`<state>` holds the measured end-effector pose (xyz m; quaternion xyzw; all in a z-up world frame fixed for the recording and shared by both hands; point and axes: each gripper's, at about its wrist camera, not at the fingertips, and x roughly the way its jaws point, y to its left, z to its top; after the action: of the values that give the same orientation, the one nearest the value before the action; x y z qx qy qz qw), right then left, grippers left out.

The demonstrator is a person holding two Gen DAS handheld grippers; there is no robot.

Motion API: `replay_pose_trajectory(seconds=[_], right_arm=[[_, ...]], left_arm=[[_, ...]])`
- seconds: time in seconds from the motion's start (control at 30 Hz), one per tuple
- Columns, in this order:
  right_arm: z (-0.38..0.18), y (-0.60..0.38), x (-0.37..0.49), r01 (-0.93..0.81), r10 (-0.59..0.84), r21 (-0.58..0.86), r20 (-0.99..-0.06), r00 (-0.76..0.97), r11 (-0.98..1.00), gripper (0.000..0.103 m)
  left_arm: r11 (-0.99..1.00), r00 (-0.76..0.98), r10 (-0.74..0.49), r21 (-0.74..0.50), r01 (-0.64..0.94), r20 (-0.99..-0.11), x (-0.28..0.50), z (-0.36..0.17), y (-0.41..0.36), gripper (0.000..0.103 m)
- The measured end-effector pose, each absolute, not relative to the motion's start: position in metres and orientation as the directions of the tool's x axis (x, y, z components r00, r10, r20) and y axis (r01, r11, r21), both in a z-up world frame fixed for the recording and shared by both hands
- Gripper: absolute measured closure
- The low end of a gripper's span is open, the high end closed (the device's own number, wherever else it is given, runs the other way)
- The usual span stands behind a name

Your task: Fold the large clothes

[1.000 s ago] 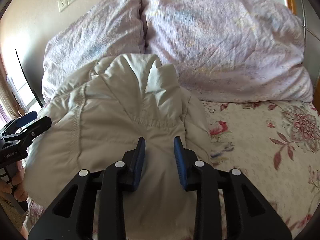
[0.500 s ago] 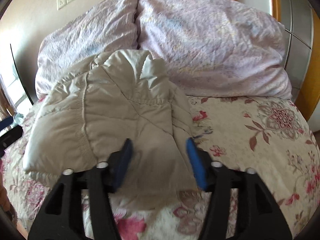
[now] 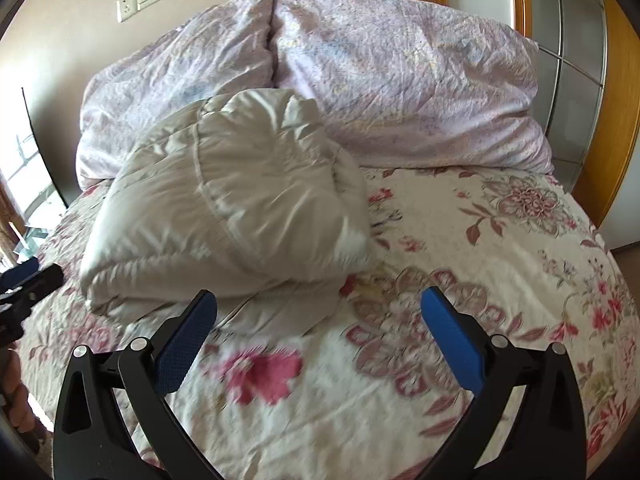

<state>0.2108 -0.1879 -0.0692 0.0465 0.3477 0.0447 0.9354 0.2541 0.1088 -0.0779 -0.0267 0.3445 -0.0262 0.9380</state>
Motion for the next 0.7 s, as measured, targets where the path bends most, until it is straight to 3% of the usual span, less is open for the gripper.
replay_pose_trajectory(seconds=[0.47,0.7], right_arm=[[-0.085,-0.176,0.185,-0.048,0.143,0.148,-0.745,0.651,0.988,0.001],[-0.07,-0.173,0.18,-0.054,0.121,0.114,-0.751,0.648,0.992,0.001]], left_arm=[[0.998,0.686,-0.067,-0.049,0.045,-0.724,0.227,-0.101,0.098,0.002],[0.994,0.65,-0.108,-0.071,0.083,-0.753,0.226,-0.096,0.086,0.002]])
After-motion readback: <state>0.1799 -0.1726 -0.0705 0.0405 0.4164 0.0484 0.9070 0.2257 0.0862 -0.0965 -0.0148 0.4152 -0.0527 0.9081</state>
